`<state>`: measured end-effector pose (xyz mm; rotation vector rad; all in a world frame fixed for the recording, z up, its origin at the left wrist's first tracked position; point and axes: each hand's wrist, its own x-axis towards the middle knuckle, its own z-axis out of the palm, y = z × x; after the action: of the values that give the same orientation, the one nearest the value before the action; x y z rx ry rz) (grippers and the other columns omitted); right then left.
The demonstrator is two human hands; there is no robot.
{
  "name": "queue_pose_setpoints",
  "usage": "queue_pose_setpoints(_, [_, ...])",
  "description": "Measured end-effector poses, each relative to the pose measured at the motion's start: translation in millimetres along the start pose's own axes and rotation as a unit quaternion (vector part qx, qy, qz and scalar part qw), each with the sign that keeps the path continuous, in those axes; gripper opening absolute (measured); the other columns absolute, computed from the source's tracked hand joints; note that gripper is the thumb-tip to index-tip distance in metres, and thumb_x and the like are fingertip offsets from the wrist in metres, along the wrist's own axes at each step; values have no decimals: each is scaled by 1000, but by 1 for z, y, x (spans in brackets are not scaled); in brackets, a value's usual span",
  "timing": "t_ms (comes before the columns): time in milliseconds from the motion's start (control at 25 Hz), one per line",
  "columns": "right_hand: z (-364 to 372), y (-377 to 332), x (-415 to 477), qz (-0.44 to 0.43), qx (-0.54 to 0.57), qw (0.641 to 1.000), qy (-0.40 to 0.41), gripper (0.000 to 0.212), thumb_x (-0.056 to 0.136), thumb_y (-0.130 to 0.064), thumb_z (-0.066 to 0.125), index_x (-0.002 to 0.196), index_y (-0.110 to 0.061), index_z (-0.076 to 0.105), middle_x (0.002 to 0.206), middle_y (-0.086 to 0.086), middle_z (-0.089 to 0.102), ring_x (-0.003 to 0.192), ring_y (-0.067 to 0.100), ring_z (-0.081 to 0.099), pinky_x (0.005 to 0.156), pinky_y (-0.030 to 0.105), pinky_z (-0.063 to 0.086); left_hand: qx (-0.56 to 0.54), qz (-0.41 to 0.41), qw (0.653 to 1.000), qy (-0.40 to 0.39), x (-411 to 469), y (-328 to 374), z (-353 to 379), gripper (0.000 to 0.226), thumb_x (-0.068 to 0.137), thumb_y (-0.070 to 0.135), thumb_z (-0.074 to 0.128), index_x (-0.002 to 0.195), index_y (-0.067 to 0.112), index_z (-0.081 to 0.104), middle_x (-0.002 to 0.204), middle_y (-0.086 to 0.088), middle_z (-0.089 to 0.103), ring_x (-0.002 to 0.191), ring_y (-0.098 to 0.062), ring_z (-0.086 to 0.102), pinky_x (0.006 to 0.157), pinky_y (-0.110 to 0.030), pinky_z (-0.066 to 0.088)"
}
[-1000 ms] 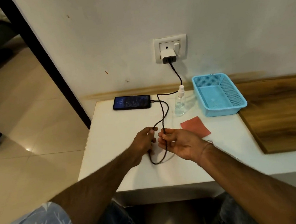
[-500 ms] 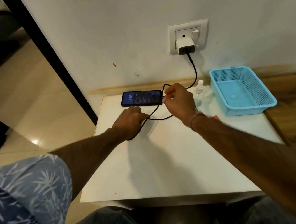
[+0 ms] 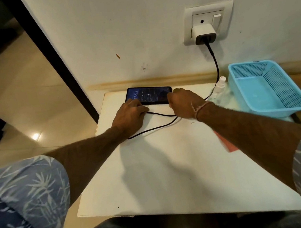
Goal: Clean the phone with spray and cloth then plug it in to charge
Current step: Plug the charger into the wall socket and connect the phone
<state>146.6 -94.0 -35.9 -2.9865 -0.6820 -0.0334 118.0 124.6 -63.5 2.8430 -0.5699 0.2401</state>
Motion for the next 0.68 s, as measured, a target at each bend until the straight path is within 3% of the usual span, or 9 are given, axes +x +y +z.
queue_pose_setpoints(200, [12, 1, 6, 102, 127, 985, 60, 24, 85, -11, 59, 107, -3, 52, 105, 20, 52, 93, 39, 55, 72, 34, 40, -17, -6, 1000, 0, 11, 4, -12, 16, 90, 19, 67, 100, 11, 78, 98, -8, 74, 94, -28, 63, 84, -36, 46])
queue_pose_setpoints(320, [4, 4, 12, 151, 136, 975, 91, 35, 76, -6, 63, 110, -2, 53, 112, 21, 51, 101, 39, 51, 82, 38, 43, -35, -39, 999, 12, 24, 4, -18, 15, 84, 26, 72, 94, 15, 73, 94, -5, 70, 92, -25, 62, 82, -36, 47])
queue_pose_setpoints(400, [-1, 7, 18, 180, 101, 976, 68, 41, 77, -7, 63, 117, -5, 53, 119, 19, 50, 110, 38, 47, 89, 42, 43, -38, -81, 996, 16, 39, 3, -20, 30, 79, 32, 74, 104, 16, 67, 107, -6, 64, 104, -26, 56, 88, -38, 45])
queue_pose_setpoints(560, [-1, 8, 28, 215, 110, 970, 17, 37, 81, -10, 61, 119, -7, 57, 121, 18, 55, 116, 37, 48, 94, 41, 43, -7, -112, 987, -118, 68, -5, -23, 87, 70, 45, 82, 144, 20, 44, 145, -7, 46, 132, -31, 39, 107, -44, 34])
queue_pose_setpoints(680, [1, 9, 32, 225, 109, 968, 24, 32, 83, -10, 60, 114, -8, 62, 119, 17, 57, 113, 37, 50, 92, 40, 45, -9, -128, 974, -184, 80, -11, -24, 98, 68, 46, 86, 150, 21, 37, 148, -7, 46, 134, -31, 39, 108, -46, 33])
